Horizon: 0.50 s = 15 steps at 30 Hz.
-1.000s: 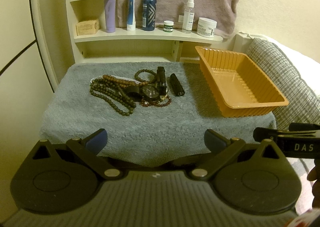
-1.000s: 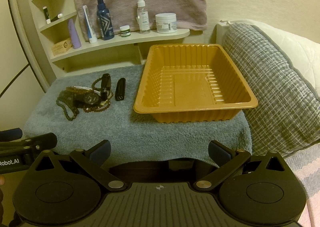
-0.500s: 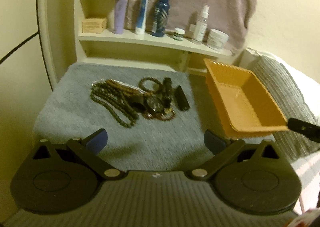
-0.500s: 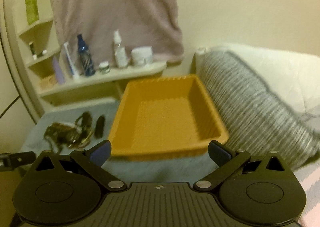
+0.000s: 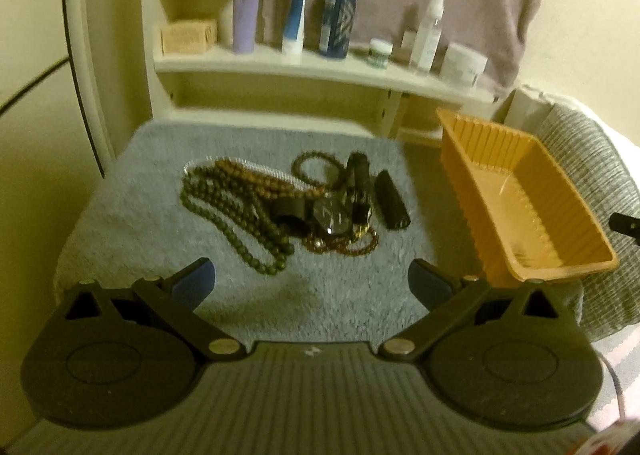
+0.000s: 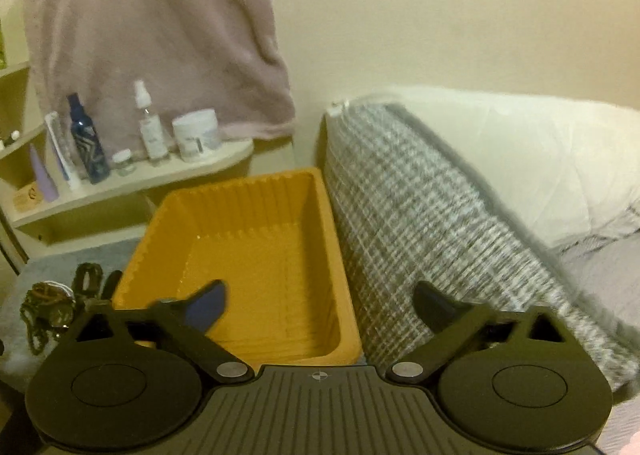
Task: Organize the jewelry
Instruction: 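Move the right tool to the orange tray and clamp its rim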
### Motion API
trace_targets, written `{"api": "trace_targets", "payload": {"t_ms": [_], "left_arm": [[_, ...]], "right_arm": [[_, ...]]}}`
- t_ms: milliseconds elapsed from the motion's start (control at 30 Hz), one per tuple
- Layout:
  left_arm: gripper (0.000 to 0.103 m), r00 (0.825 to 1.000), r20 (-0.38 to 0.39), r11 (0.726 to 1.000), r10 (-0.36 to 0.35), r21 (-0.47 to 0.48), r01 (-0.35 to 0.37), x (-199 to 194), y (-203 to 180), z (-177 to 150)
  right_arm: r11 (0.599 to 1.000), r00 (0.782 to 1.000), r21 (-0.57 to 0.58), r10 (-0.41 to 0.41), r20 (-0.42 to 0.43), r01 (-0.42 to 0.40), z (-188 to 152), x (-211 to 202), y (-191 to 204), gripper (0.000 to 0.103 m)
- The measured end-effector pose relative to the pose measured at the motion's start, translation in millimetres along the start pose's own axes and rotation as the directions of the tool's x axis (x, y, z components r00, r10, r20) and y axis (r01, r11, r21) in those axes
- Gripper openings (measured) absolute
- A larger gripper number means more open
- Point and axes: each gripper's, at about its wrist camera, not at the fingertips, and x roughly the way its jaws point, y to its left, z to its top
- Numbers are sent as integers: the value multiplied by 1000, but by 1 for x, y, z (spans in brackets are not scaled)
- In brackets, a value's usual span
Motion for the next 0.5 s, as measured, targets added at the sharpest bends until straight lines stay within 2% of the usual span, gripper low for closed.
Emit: {"api": "trace_targets", "payload": {"t_ms": [67,133,333,500], "left_arm": [[102,999,-34,1000,-4,-8,3,8,-2,1],[102,998,-54,1000,-18,-13,17,15,-3,2],[100,996,-73,999,-51,-7,50,28,-11,9],[100,995,-85,998,-56,-10,56,37,-12,14]], "right_arm": [[1000,1000,16,5,-29,-5,0,10,-3,78],[1000,999,19,0,-45,0,0,17,-6,72],[996,995,89,29,-98,-20,1,38,-20,52],[992,991,118,48,-127,-32,-1,48,-26,42]]}}
